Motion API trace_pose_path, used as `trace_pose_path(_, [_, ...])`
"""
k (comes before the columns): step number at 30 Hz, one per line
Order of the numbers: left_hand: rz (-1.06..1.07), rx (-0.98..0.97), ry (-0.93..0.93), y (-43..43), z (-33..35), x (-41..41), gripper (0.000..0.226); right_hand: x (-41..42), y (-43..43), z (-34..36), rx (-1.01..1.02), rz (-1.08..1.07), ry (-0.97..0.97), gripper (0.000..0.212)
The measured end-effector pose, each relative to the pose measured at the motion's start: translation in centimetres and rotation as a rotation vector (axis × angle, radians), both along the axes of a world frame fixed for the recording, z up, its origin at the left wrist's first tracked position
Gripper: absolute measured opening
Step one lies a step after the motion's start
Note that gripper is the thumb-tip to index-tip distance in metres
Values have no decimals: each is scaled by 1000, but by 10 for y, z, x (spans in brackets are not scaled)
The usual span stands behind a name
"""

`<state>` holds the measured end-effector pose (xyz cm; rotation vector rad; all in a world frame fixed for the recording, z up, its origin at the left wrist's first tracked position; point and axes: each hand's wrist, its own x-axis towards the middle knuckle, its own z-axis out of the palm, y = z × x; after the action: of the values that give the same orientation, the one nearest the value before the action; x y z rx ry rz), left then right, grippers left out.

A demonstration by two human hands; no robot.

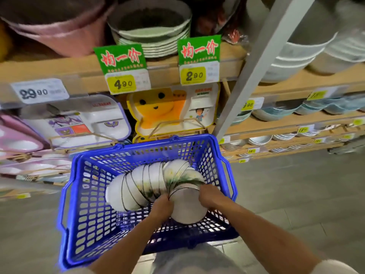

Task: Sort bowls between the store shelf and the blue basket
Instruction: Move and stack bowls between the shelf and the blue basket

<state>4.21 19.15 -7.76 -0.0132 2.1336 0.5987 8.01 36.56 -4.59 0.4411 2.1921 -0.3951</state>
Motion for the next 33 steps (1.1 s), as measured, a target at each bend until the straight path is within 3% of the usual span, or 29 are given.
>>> trace_pose_path(5, [16,112,159,-10,58,-8,39,-11,8,64,-117,-116,11,36])
trace_pose_path(9, [95,266,250,-19,110,-16,37,-16,14,115,-375,-336,45,32])
trace_pose_path(13, [190,432,304,-28,163,-33,32,-19,14,170,-500,-421,196,26])
trace_pose_path(16, [251,615,321,-37,202,-43,31,-18,12,210,-573,-483,336,37])
trace_pose_path(21, [348,837,334,-35,260,-51,22,-18,9,259,-636,-524,503,34])
trace_pose_path(26, [458,1095,263,-21,296,-49,30,-16,5,294,-694,-583,562,33])
trace_pose_path(33, [622,1209,292,-7,340,-32,34,5,-7,319,-691,-655,750,61])
